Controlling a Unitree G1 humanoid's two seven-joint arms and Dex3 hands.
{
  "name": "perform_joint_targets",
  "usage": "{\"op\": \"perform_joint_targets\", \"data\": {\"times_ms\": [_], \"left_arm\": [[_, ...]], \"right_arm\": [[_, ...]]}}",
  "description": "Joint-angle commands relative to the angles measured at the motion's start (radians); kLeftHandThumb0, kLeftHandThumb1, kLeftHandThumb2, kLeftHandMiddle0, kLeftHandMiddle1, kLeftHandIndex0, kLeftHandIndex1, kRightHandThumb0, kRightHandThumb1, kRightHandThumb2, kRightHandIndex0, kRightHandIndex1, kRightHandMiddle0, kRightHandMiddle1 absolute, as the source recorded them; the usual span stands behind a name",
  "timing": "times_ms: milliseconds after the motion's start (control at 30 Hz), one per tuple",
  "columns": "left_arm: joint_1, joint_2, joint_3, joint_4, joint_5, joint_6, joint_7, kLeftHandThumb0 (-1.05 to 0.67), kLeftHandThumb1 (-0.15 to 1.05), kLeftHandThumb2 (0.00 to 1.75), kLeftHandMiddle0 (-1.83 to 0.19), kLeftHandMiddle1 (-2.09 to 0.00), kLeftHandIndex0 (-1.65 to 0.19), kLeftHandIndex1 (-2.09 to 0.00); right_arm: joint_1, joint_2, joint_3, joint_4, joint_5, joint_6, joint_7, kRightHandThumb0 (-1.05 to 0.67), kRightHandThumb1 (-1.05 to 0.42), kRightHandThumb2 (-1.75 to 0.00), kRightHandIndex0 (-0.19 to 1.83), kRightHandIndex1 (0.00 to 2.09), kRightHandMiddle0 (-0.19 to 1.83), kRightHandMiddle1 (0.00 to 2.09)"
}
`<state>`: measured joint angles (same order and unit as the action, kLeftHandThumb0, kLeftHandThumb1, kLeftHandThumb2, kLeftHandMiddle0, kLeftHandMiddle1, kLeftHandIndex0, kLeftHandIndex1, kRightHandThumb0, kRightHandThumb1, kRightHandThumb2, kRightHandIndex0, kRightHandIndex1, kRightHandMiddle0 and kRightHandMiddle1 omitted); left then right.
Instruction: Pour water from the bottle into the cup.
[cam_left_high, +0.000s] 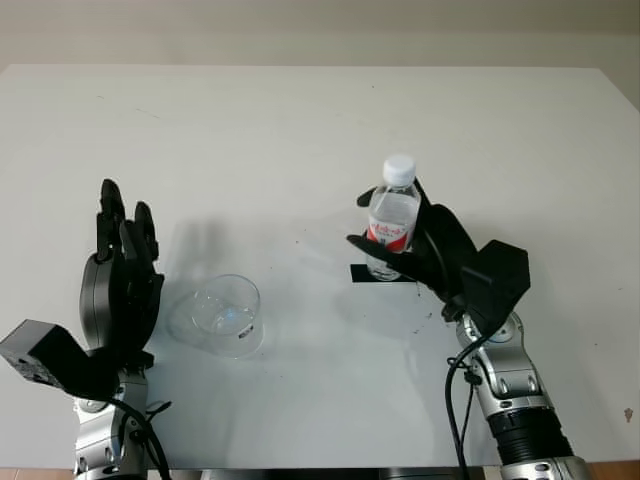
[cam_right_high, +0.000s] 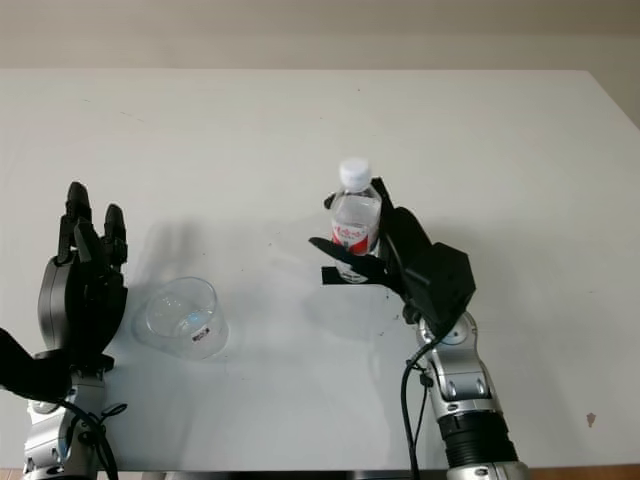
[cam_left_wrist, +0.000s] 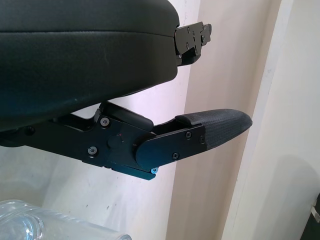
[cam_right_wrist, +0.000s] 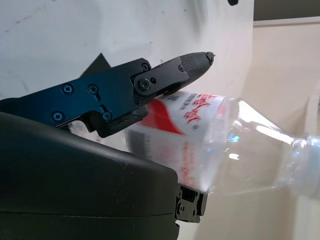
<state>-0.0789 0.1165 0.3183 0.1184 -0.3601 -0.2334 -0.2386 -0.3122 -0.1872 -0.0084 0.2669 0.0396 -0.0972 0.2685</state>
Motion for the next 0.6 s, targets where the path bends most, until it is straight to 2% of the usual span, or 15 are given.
{"op": "perform_joint_targets", "data": {"times_ms": [0,67,167,300,567], "left_arm": [[0.029,0.0,0.006,0.021,-0.008,0.008,-0.002,-0.72,1.05,0.66,0.12,-0.05,0.19,-0.03],[0.031,-0.001,0.007,0.016,-0.005,0.014,0.002,-0.72,1.05,0.66,0.12,-0.06,0.19,-0.04],[0.033,-0.003,0.007,0.01,-0.006,0.019,0.003,-0.72,1.05,0.65,0.12,-0.05,0.19,-0.04],[0.029,-0.005,0.01,0.016,-0.014,0.015,-0.004,-0.71,1.05,0.65,0.12,-0.05,0.19,-0.04],[0.023,-0.004,0.009,0.024,-0.008,0.011,-0.002,-0.71,1.05,0.66,0.13,-0.05,0.19,-0.03]], "right_arm": [[-0.005,-0.018,-0.012,0.01,0.019,0.02,0.024,-0.6,-0.96,-0.05,-0.15,0.71,-0.17,0.65],[-0.013,-0.03,-0.016,0.03,0.028,0.015,0.05,-0.63,-0.96,-0.05,-0.14,0.27,-0.16,0.35],[-0.021,-0.042,-0.02,0.064,0.029,-0.009,0.07,-0.68,-0.95,-0.05,-0.18,0.04,-0.19,0.13],[-0.025,-0.05,-0.026,0.102,0.021,-0.073,0.075,-0.73,-0.93,-0.05,-0.19,0.0,-0.19,0.01],[-0.041,-0.059,-0.055,0.165,0.042,-0.172,0.097,-0.88,-0.9,-0.05,-0.19,0.0,-0.19,0.0]]}}
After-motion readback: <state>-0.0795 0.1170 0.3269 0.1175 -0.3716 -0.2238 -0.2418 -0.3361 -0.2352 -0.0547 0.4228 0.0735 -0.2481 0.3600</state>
